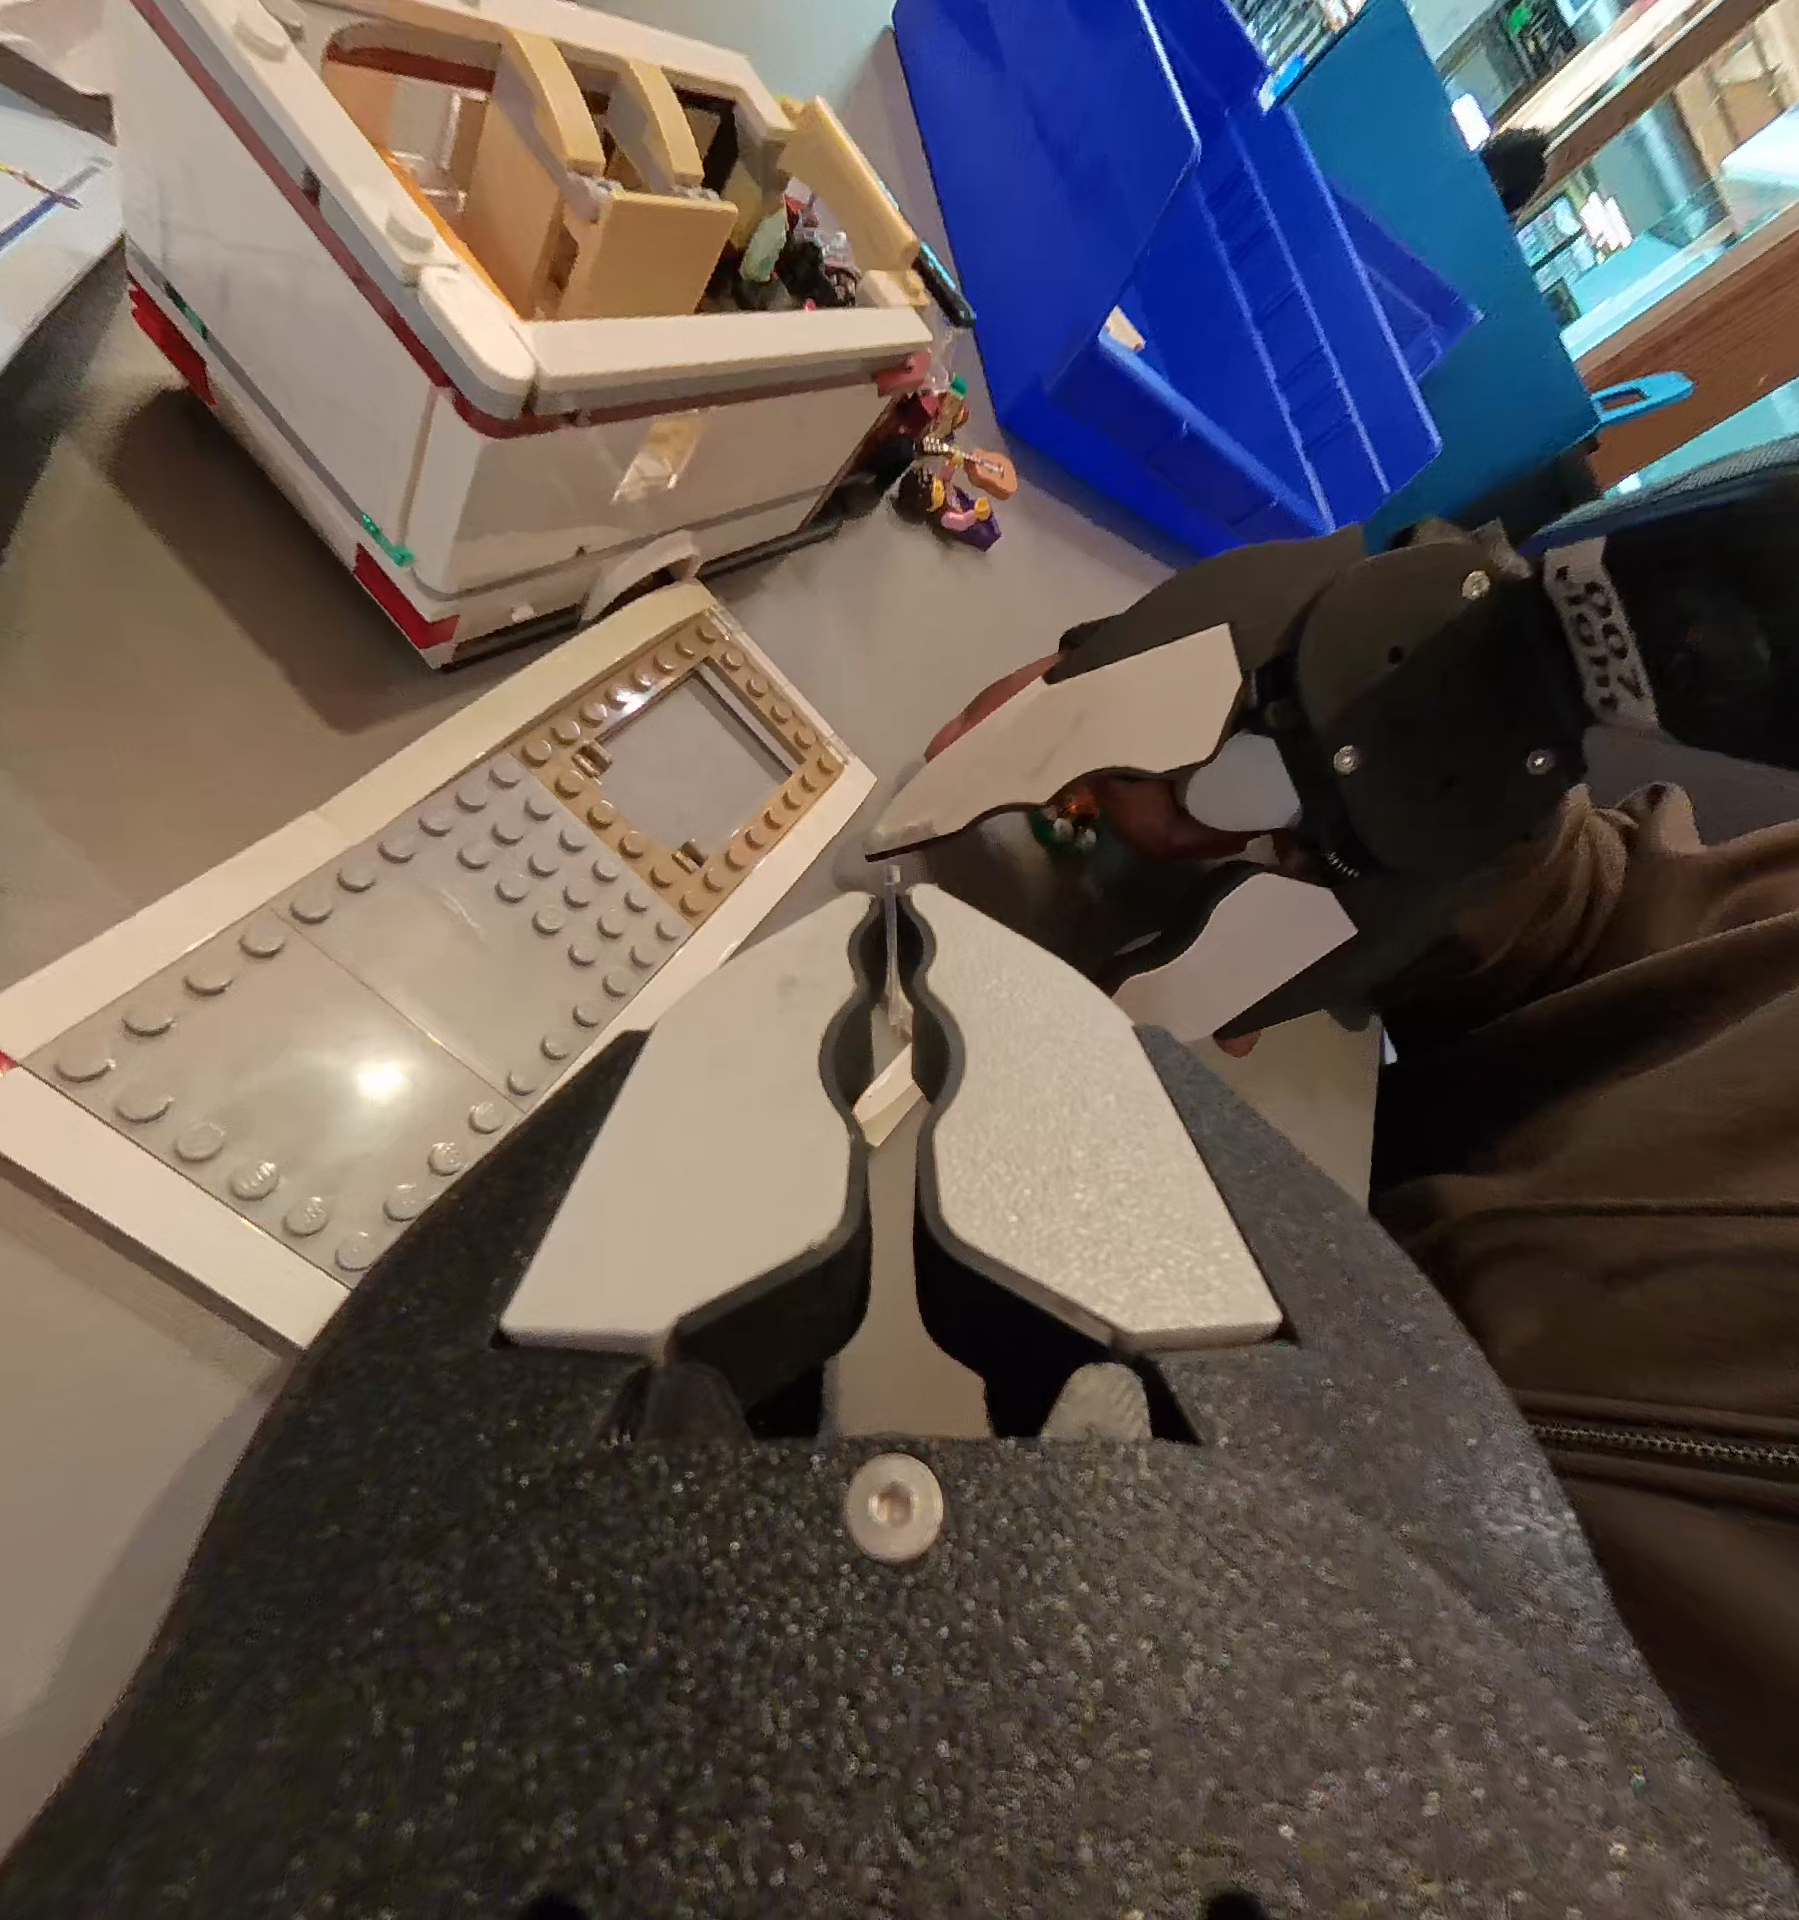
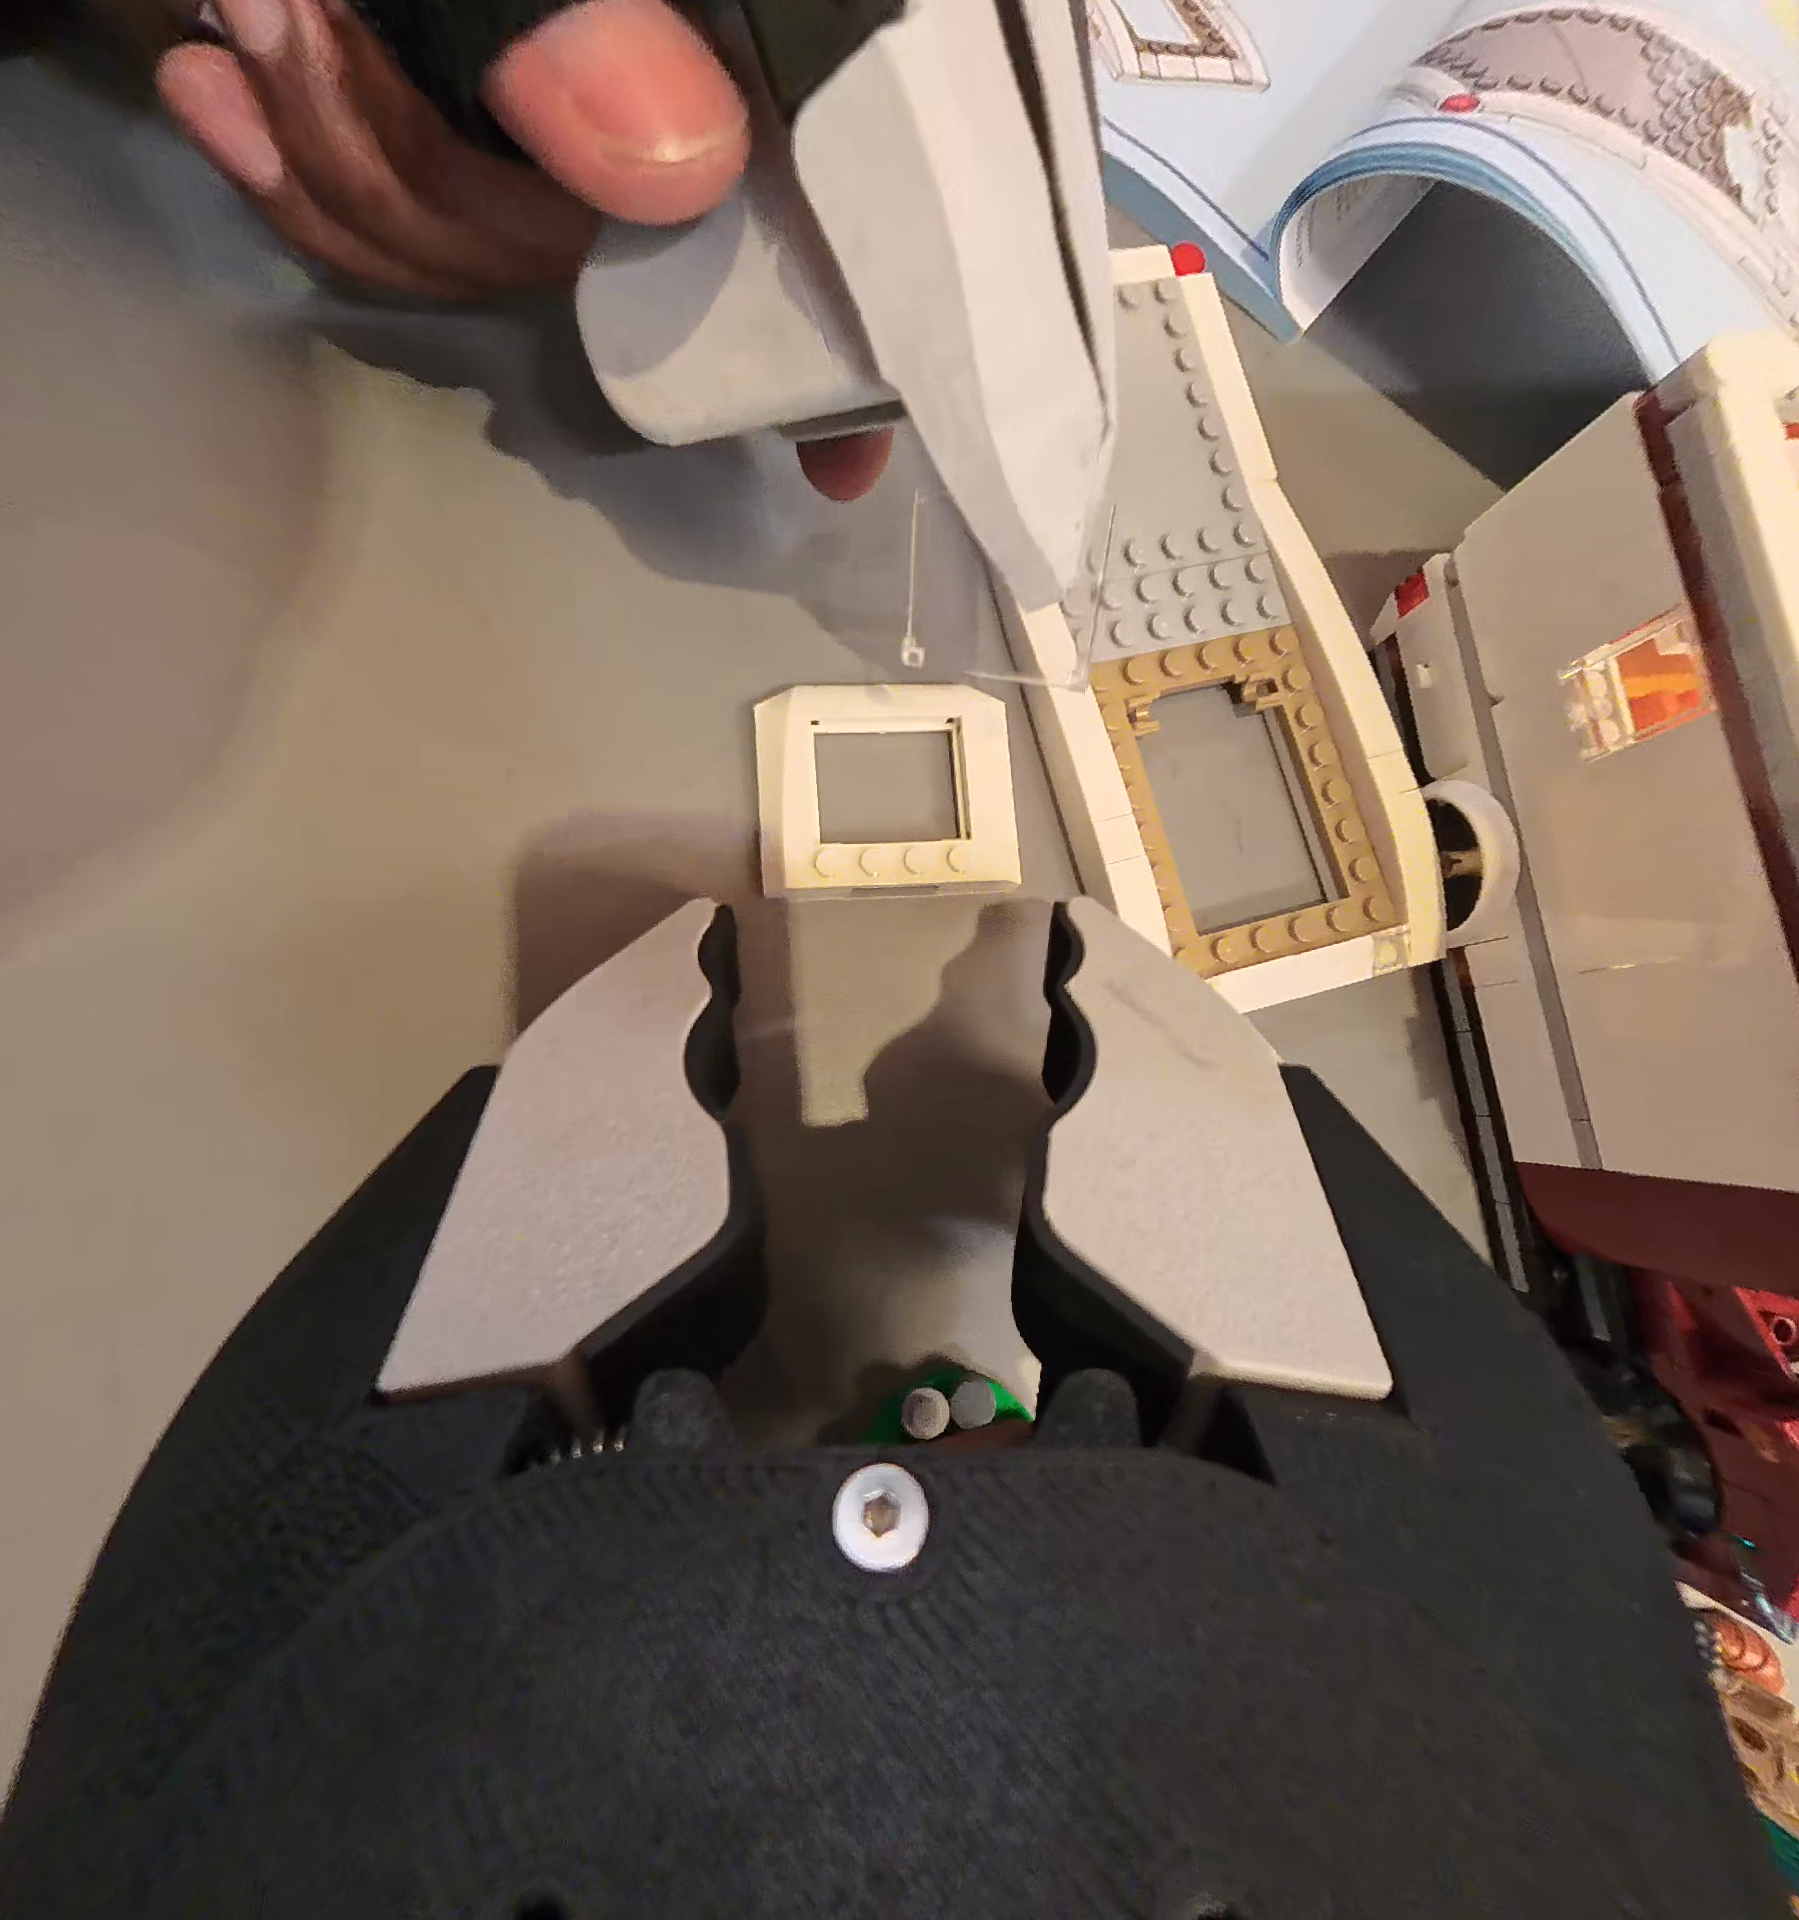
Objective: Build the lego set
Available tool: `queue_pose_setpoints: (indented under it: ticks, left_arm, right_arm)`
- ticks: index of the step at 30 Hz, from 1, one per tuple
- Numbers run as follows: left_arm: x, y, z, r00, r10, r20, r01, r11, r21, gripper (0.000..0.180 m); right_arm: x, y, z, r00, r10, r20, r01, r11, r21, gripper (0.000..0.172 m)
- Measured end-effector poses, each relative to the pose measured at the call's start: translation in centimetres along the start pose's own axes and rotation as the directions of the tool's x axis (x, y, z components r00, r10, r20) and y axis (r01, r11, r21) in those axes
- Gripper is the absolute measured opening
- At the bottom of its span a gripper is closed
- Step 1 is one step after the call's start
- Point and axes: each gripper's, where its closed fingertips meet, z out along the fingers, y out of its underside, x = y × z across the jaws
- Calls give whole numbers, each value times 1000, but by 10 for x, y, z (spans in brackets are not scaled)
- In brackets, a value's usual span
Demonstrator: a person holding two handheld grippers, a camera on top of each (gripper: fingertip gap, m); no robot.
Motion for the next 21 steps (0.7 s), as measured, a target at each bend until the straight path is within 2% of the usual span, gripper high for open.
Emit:
queue_pose_setpoints:
  ticks: [10,17,21]
  left_arm:
    - [0,16,9,998,56,34,-52,994,-98,2]
    - [-1,21,9,993,102,61,-93,987,-133,2]
    - [-3,21,8,990,119,76,-108,984,-141,2]
  right_arm:
    - [-3,-3,4,1000,11,10,-11,999,-37,59]
    - [-8,-5,5,1000,-16,7,16,999,-34,33]
    - [-10,-5,4,1000,-28,1,28,999,-37,29]
